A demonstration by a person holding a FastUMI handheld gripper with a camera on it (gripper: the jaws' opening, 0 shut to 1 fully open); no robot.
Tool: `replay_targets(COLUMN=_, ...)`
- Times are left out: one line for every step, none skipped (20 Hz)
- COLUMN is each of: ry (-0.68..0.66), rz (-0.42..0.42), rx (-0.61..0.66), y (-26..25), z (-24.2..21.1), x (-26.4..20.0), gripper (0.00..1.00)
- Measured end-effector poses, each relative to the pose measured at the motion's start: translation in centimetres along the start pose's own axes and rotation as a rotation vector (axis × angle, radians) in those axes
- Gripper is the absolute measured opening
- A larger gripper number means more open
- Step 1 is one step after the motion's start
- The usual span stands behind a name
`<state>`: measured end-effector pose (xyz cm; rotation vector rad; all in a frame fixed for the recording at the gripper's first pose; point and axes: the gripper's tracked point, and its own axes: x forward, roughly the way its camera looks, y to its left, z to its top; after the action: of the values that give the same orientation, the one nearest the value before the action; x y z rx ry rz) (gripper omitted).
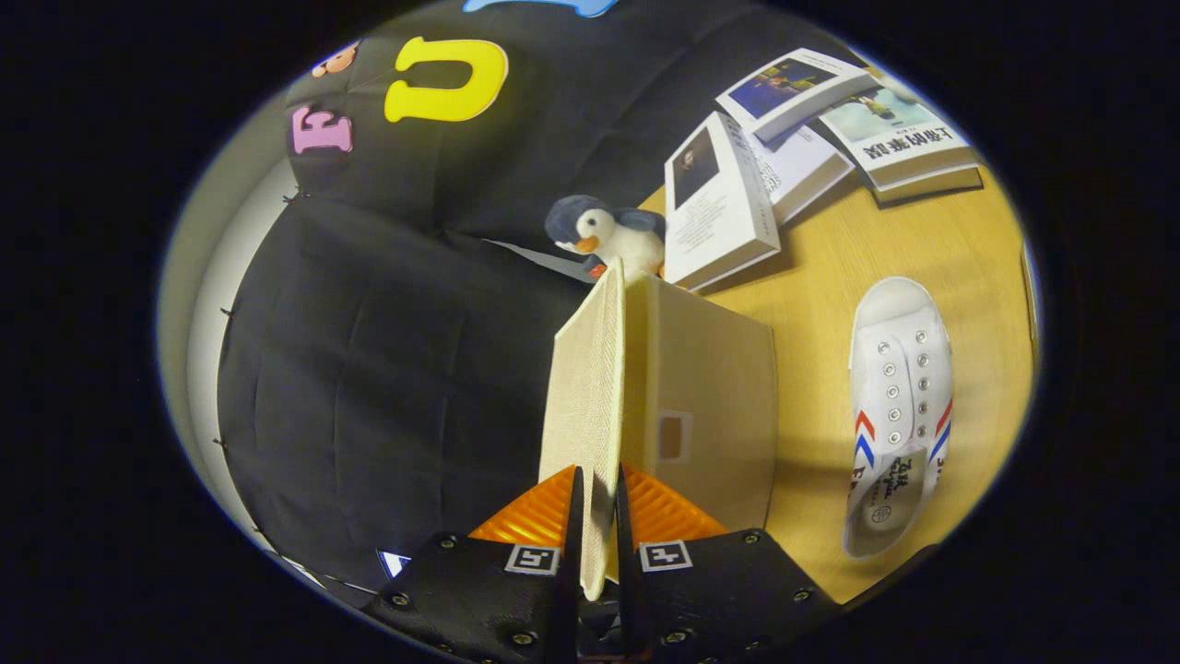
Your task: Open the storage box then place both shoes into the box .Put the left shoe in first, then the right shoe, with the right side of both shoes facing outward in a uniform manner.
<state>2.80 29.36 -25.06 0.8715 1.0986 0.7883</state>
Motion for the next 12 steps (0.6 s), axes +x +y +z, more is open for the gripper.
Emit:
replay_targets(ry=-0.003, rz=0.01, rx=-0.021, y=1.1, z=0.1, x=-0.2, gripper=0.17)
replay_targets(ry=-0.004, rz=0.023, rx=-0.043, y=2.3, z=0.3, x=-0.2, gripper=0.18)
replay_targets(ry=-0.005, rz=0.037, rx=-0.061, y=3.5, z=0.3, x=-0.2, gripper=0.17)
replay_targets(ry=-0.004, rz=0.053, rx=-0.083, y=4.9, z=0.5, x=-0.2, gripper=0.17)
replay_targets(ry=-0.001, rz=0.07, rx=-0.106, y=6.3, z=0.5, x=0.0, gripper=0.17)
replay_targets(ry=0.002, rz=0.086, rx=-0.132, y=7.7, z=0.5, x=0.3, gripper=0.17)
replay_targets(ry=0.004, rz=0.1, rx=-0.16, y=9.0, z=0.6, x=0.8, gripper=0.18)
replay_targets(ry=0.007, rz=0.116, rx=-0.191, y=10.1, z=0.6, x=1.4, gripper=0.18)
replay_targets(ry=0.012, rz=0.128, rx=-0.214, y=11.1, z=0.5, x=2.1, gripper=0.17)
replay_targets(ry=0.023, rz=0.14, rx=-0.232, y=11.9, z=0.4, x=3.0, gripper=0.18)
replay_targets(ry=0.035, rz=0.15, rx=-0.24, y=12.8, z=0.0, x=3.6, gripper=0.18)
replay_targets(ry=0.046, rz=0.169, rx=-0.244, y=13.9, z=-0.2, x=4.3, gripper=0.18)
